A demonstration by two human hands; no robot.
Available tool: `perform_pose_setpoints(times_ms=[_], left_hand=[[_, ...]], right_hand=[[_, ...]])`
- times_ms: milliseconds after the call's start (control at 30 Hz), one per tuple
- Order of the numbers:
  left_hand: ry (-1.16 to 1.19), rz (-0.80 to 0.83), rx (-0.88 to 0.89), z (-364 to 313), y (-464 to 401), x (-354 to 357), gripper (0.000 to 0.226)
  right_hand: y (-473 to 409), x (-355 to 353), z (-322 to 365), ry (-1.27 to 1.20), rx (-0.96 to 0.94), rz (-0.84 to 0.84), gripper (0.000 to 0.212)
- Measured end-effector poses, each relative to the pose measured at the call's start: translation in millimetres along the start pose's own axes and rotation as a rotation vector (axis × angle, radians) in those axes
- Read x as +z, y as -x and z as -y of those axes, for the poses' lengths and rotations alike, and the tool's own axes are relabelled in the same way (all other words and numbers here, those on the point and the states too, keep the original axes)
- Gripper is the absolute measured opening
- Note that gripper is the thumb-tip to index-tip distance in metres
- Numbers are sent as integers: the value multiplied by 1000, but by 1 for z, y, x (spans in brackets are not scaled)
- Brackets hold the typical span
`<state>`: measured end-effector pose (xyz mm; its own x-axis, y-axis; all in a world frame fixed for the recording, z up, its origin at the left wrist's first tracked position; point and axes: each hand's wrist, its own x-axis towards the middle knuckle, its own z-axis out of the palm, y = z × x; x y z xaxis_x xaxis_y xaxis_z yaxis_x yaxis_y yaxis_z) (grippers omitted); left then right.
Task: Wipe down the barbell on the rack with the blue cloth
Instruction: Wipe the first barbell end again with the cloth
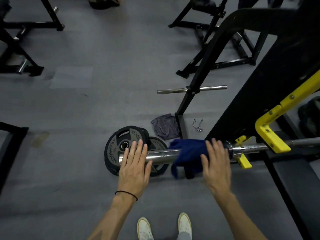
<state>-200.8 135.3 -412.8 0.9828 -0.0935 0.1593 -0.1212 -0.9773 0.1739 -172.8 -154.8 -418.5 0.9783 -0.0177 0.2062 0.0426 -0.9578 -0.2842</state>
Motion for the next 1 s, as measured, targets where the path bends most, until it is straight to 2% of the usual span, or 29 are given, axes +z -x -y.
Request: perform_pose_setpoints(times_ms=[67,100,133,167,233,300,333,400,467,533,567,600,633,700,767,800,833,900,1000], left_hand=[[17,-5,-31,-5,-1,0,59],[28,-8,-41,-7,-2,0,59],[41,-13,-45,-8,-1,0,58],[51,-24,-50,-9,-1,1,58],[64,-28,-50,-9,-1,1,58],[71,-30,-49,-8,-1,0,57],[69,-28,-48,-8,-1,0,57],[65,-25,-46,-9,-1,-1,57],[71,-23,-60,-10,-1,-1,57],[58,-12,-71,-9,-3,0,58],[46,-1,-56,-8,-4,0,59],[32,11,-34,-7,-4,0,60],[19,24,-11,-4,-6,-1,61],[-7,68,20,2,-14,-2,64],[-44,136,19,6,-29,-5,69],[-64,164,13,7,-37,-7,74],[-76,196,6,8,-45,-8,78],[-86,245,-28,11,-59,-12,84],[-74,165,-97,12,-58,-18,82]], right_hand=[[2,10,25,-91,245,-108,67],[2,14,46,-148,296,-122,69],[4,18,66,-175,268,-109,71],[10,22,82,-170,170,-53,70],[25,20,85,-84,-151,87,67],[13,5,48,23,-400,174,64],[5,-2,26,81,-439,194,63],[-5,-13,-10,112,-316,138,63],[-1,-15,-19,42,-60,67,67],[6,4,14,-53,204,-29,70],[8,12,39,-116,293,-64,73],[11,19,64,-169,297,-67,76],[16,25,86,-191,222,-43,77],[31,29,104,-146,-93,81,74],[24,18,80,-52,-400,167,70],[13,11,62,1,-486,194,68],[2,4,43,47,-494,212,66],[-13,-10,10,49,-285,184,68],[-11,-14,-8,-4,54,61,72]])
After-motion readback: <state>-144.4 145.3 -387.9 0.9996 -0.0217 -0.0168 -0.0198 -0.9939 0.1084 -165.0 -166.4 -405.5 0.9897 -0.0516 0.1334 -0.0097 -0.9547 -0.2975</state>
